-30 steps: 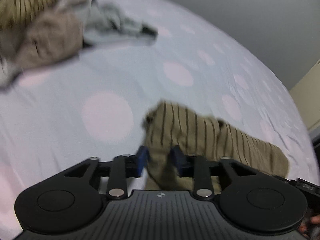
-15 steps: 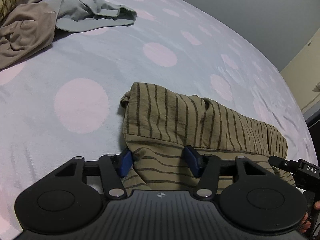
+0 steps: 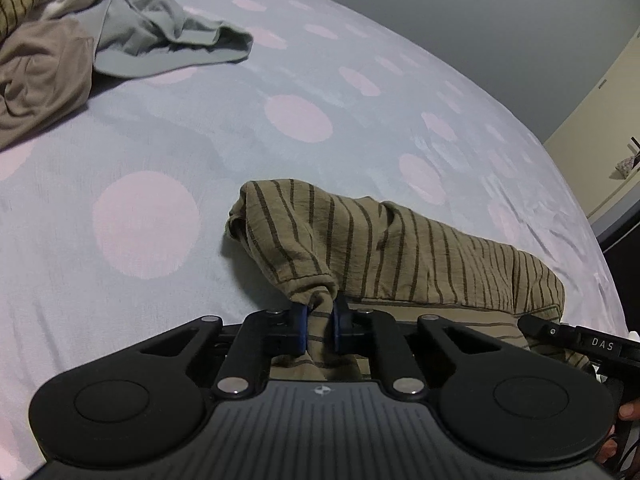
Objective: Fold clothes
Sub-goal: 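Pinch the folded shirt edge with the left gripper while the right gripper pinches it and lift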
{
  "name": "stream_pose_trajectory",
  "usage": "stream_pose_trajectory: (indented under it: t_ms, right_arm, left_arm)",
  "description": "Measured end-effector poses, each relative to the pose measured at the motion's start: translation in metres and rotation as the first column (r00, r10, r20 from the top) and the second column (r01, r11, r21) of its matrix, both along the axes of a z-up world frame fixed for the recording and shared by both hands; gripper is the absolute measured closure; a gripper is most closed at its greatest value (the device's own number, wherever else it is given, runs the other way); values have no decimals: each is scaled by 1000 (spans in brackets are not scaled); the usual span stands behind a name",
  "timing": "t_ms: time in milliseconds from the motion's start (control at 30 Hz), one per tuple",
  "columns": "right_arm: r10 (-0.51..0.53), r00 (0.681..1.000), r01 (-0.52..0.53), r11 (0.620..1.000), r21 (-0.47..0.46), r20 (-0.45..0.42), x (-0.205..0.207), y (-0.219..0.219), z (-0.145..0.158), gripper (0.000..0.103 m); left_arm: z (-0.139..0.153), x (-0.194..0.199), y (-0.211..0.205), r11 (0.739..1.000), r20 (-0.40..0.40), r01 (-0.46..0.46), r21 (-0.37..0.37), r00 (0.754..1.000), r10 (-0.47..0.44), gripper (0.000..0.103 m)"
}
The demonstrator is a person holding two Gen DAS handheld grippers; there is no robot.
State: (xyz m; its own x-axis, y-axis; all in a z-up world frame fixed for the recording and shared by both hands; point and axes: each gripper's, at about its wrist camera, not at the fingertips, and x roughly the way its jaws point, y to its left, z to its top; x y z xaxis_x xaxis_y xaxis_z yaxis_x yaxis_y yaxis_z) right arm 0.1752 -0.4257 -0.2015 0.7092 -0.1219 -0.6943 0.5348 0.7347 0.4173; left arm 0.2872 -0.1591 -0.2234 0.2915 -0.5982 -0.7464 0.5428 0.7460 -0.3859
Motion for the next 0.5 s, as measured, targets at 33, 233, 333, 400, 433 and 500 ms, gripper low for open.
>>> stream_pose_trajectory:
  t_ms: [33, 233, 333, 400, 433, 500]
  right_arm:
    - [1, 1000, -1, 1000, -13, 6, -1, 2, 3, 88]
    - [25, 999, -20, 992, -122, 40, -9, 23, 32, 88]
    - [30, 997, -18, 985, -171, 69, -17, 37, 48, 89]
    - [19, 995, -1, 983, -185, 94, -24, 43, 58, 89]
    - [11, 994, 9, 983, -185, 109, -28, 46, 62, 89]
    - [0, 990, 27, 980, -196, 139, -37, 51, 72, 89]
  left_arm:
    - [2, -1, 0, 1000, 7, 1, -4, 1000, 0, 94]
    - [24, -13, 4, 999, 75, 20, -50, 997, -17, 95]
    - [41, -24, 4, 996, 137, 41, -80, 990, -30, 95]
    - [53, -31, 5, 993, 174, 52, -103, 984, -33, 95]
    - [59, -34, 6, 992, 193, 54, -114, 981, -31, 95]
    - [70, -39, 8, 989, 225, 51, -136, 974, -20, 95]
